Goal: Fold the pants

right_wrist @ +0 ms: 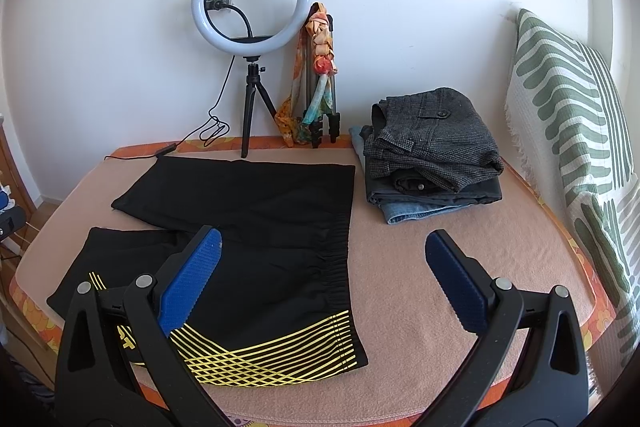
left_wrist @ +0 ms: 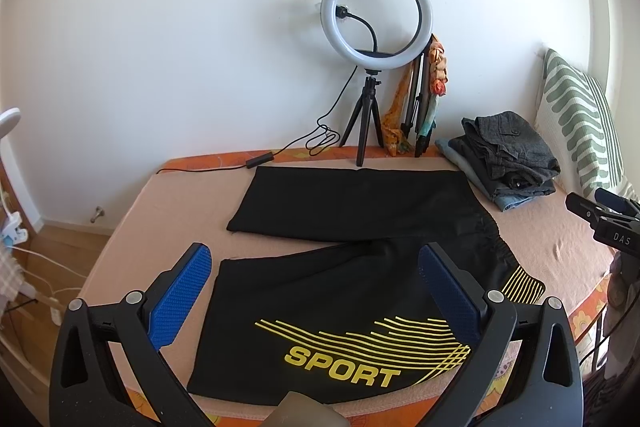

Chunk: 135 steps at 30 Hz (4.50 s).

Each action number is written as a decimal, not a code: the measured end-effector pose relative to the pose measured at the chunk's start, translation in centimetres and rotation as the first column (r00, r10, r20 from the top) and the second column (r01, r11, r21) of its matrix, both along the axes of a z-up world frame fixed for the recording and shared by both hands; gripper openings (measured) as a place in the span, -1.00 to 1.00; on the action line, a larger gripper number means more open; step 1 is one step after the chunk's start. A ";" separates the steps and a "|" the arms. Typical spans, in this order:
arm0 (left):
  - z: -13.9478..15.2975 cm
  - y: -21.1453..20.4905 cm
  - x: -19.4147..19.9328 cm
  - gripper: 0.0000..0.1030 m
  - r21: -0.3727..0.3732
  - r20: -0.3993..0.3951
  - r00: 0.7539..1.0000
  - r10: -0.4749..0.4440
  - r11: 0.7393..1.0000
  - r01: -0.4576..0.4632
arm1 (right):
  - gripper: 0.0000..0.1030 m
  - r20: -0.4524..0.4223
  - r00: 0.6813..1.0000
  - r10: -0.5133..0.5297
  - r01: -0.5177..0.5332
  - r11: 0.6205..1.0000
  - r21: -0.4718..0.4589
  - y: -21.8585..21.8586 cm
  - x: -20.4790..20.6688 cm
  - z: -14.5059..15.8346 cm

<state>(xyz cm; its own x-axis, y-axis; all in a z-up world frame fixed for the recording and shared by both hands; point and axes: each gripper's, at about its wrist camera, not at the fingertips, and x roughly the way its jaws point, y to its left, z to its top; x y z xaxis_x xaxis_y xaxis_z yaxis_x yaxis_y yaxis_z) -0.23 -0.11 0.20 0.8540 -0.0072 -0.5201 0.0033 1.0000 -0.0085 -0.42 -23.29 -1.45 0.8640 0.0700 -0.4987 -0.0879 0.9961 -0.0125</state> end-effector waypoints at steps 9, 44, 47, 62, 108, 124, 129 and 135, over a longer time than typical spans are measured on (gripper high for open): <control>-0.1 0.1 -0.3 0.99 0.000 0.008 1.000 -0.002 1.000 0.002 | 1.00 0.000 1.000 0.000 0.000 1.000 0.000 0.1 0.0 0.2; -7.0 8.3 0.4 0.66 0.120 -0.272 0.954 -0.123 0.980 0.161 | 1.00 -0.104 0.921 0.374 -0.388 0.891 -0.235 2.1 -2.6 -5.4; -7.7 8.0 -0.3 0.43 0.134 -0.282 0.943 -0.177 0.966 0.221 | 0.92 -0.150 0.885 0.441 -0.466 0.843 -0.270 2.5 -3.2 -7.2; -12.3 5.5 -1.1 0.08 0.098 -0.461 0.803 -0.377 0.878 0.469 | 0.28 -0.407 0.794 0.451 -0.603 0.663 -0.443 2.8 -2.0 -14.2; -10.3 8.9 3.9 -0.97 0.078 -0.311 0.876 -0.370 0.908 0.411 | -0.94 -0.202 0.901 0.384 -0.433 0.755 -0.493 4.2 0.9 -8.4; -3.1 10.3 13.2 -0.97 0.146 -0.133 0.919 -0.371 0.910 0.389 | -0.94 -0.049 0.947 0.317 -0.302 0.828 -0.473 5.0 8.1 -0.1; -2.1 10.2 17.2 -0.97 0.186 -0.132 0.920 -0.369 0.902 0.389 | -0.94 -0.053 0.955 0.293 -0.283 0.840 -0.463 5.2 12.8 1.2; -2.5 9.7 22.8 -0.97 0.197 -0.170 0.914 -0.368 0.896 0.397 | -0.94 -0.078 0.964 0.253 -0.259 0.840 -0.477 5.4 18.4 1.0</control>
